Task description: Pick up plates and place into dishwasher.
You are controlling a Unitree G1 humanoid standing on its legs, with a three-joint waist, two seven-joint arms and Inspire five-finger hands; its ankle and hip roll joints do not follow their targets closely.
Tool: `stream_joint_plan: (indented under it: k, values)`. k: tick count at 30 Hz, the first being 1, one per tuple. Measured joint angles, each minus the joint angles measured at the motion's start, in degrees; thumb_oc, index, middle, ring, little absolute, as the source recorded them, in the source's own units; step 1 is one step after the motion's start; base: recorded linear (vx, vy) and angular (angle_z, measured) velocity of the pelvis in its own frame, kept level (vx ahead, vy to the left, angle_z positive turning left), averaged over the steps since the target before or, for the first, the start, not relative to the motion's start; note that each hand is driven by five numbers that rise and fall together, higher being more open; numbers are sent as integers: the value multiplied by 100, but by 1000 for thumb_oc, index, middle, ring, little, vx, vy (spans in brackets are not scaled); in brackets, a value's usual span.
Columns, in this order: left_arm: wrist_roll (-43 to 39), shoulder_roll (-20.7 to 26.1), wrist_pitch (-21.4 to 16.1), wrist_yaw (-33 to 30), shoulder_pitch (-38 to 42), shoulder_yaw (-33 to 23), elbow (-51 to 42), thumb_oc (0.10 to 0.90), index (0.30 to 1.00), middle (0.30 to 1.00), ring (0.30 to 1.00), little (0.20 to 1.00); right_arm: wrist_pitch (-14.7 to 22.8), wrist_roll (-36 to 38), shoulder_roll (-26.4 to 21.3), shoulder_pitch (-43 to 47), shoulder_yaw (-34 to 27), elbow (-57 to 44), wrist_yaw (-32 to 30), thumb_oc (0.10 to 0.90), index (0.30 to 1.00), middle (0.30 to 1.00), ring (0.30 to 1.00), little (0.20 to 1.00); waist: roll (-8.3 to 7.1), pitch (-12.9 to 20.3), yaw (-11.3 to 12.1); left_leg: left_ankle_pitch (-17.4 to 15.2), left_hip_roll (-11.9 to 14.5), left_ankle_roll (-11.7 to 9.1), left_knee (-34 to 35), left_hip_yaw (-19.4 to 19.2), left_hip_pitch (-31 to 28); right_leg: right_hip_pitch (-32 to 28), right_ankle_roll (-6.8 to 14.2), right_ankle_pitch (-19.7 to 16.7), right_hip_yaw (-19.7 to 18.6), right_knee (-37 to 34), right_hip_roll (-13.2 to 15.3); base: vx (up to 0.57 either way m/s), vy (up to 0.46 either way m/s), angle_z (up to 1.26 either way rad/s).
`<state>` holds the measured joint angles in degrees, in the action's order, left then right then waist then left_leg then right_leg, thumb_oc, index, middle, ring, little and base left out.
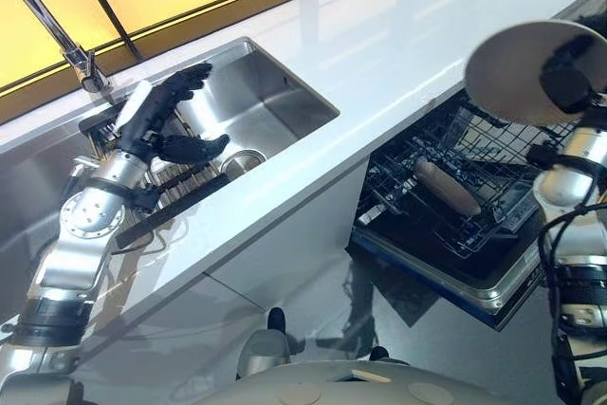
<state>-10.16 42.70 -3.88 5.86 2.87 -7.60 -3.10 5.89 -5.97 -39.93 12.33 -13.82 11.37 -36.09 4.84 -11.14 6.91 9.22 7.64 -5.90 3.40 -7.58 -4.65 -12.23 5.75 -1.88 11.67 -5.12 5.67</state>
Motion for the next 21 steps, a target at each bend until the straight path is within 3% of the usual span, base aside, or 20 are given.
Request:
stream_joint_plan:
  k: [4, 12, 17, 21]
  values:
    - [0, -21, 1, -4, -136, -86, 448, 800, 900, 900, 900, 900, -169, -102, -75, -263, -174, 822, 14, 100, 300, 300, 300, 200, 1, 1, -19, 0, 0, 0, -2, 0, 0, 0, 0, 4, -2, 0, 0, 66, 13, 0]
    - [0, -34, 8, -45, -129, -82, 641, 800, 900, 900, 900, 900, -944, -277, -697, -277, -71, 2291, 363, 100, 300, 300, 300, 200, 0, 0, 46, -1, -10, -1, -19, 41, 10, -20, 1, 4, 20, -1, 3, 117, 4, 2]
    - [0, -26, 13, -50, -104, -27, 641, 800, 900, 900, 900, 900, -1458, -316, -1183, -19, 416, 3082, 660, 100, 300, 300, 300, 200, -36, -23, 157, -79, -69, -13, -182, 266, 73, -66, 8, 23, 34, -3, 46, 188, 29, 7]
    - [-1, 108, -4, -90, -68, 214, 642, 800, 900, 900, 900, 900, -1831, -322, -1324, 468, 973, 3662, 788, 100, 300, 300, 300, 200, -131, -87, 308, -412, -224, -30, -667, 640, 321, -61, 2, 60, -18, -1, 139, 225, 63, 10]
